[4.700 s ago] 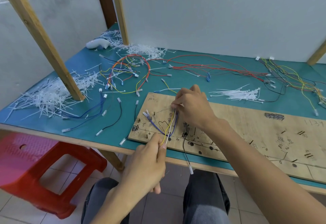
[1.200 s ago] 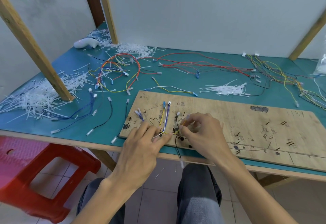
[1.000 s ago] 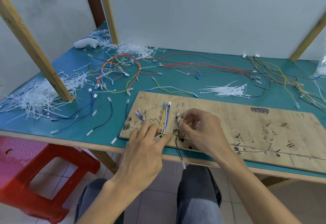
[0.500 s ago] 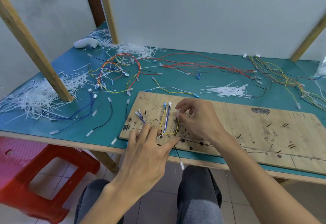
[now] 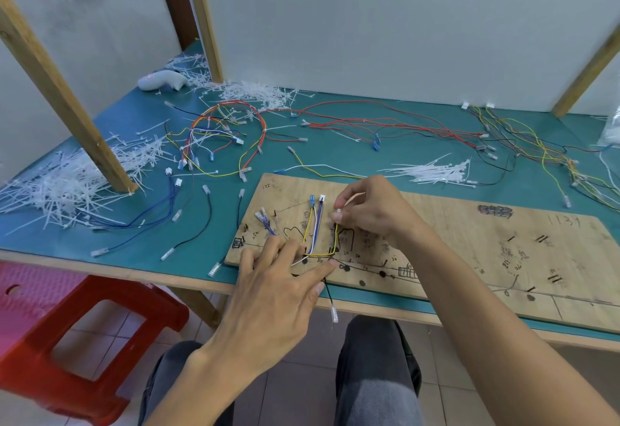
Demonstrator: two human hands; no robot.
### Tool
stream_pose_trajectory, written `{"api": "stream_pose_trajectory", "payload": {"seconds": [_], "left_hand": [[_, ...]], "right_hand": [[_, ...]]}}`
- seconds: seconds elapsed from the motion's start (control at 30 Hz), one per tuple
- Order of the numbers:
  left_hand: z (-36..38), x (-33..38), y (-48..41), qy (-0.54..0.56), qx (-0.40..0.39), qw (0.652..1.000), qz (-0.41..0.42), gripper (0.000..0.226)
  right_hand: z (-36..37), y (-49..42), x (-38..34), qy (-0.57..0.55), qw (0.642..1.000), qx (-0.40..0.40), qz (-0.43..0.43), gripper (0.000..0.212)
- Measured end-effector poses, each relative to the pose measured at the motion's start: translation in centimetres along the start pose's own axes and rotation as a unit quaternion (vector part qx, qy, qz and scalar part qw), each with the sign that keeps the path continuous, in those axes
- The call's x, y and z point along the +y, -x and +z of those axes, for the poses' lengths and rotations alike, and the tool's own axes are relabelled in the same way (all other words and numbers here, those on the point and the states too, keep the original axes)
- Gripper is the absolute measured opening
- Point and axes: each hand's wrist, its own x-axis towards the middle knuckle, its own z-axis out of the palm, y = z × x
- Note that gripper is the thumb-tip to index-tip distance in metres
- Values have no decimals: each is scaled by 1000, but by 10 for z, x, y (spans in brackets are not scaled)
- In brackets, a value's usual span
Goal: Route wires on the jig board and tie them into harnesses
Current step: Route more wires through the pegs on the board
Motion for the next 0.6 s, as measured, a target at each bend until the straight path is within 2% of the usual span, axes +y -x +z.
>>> {"api": "stream_pose_trajectory", "payload": {"seconds": [0.17, 0.3, 0.43, 0.6], "left_hand": [[0, -2, -1, 7, -11, 1000, -3, 44], [-2, -2, 1, 19, -11, 1000, -5, 44], [-5, 0, 1, 8, 0, 1000, -3, 44], [-4, 4, 1, 7, -4, 1000, -9, 43]], "right_hand": [[-6, -8, -6, 7, 999, -6, 34, 14], [-2, -12, -12, 76, 997, 10, 33, 15], [6, -5, -6, 133, 988, 76, 30, 17], [24, 11, 9, 178, 964, 195, -42, 18]]}}
